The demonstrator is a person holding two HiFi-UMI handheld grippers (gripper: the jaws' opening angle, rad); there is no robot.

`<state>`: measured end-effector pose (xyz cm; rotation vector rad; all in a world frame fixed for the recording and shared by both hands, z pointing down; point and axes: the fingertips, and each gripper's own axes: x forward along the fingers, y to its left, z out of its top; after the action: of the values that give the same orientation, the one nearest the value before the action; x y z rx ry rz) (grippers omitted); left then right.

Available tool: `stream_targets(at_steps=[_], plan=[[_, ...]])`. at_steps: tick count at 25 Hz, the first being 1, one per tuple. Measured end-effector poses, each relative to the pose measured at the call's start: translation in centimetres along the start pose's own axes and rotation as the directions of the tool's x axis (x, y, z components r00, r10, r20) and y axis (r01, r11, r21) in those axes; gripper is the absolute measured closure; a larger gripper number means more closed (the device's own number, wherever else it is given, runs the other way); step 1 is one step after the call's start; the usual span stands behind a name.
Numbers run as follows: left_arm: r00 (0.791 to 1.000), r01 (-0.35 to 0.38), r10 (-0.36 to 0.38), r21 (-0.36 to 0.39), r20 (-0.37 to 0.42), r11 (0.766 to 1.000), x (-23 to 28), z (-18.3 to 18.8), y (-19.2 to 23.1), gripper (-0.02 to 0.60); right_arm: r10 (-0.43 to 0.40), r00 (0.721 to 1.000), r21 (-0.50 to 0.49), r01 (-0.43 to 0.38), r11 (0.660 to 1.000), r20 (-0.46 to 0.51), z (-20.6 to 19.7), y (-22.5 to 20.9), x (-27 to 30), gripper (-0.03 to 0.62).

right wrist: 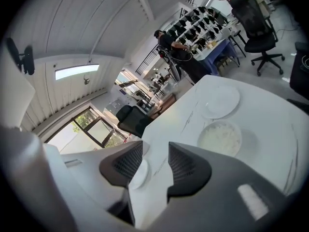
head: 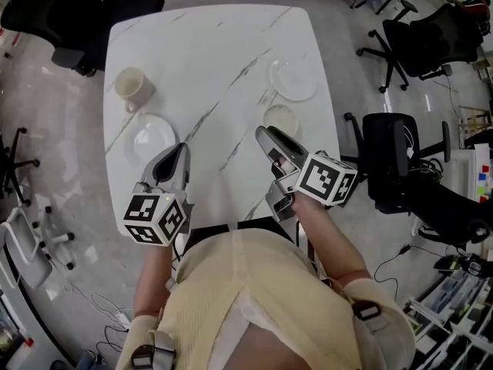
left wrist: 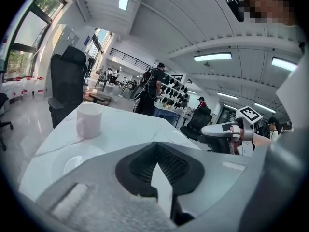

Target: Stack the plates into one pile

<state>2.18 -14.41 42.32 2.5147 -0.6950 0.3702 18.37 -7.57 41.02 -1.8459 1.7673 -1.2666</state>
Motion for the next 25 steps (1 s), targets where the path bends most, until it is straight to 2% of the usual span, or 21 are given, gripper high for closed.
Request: stream_targets(at_steps=[13, 17, 25], plan=[[0.999, 0.005, -0.003, 0.048, -0.033, 0.999, 7.5, -0.7, -6.9, 0.577, -0.092, 0.995, 0.043, 0.091, 0.995, 0.032, 6.5, -10.4, -4.7, 0.428], [1.0, -0.005, 0.007, 0.071, -0.027, 0.997, 10.0, -0.5, -8.2, 0.577, -0.11, 0.994, 0.065, 0.109, 0.992, 0.024, 7.8, -13.4, -4.8, 0.43], [0.999, -0.036, 0.036, 0.059, 0.005, 0.998, 13.7, -0.1, -9.4, 0.577, -0.124, 0.992, 0.115, 0.125, 0.985, -0.016, 9.9, -18.5, -3.6, 0.434]])
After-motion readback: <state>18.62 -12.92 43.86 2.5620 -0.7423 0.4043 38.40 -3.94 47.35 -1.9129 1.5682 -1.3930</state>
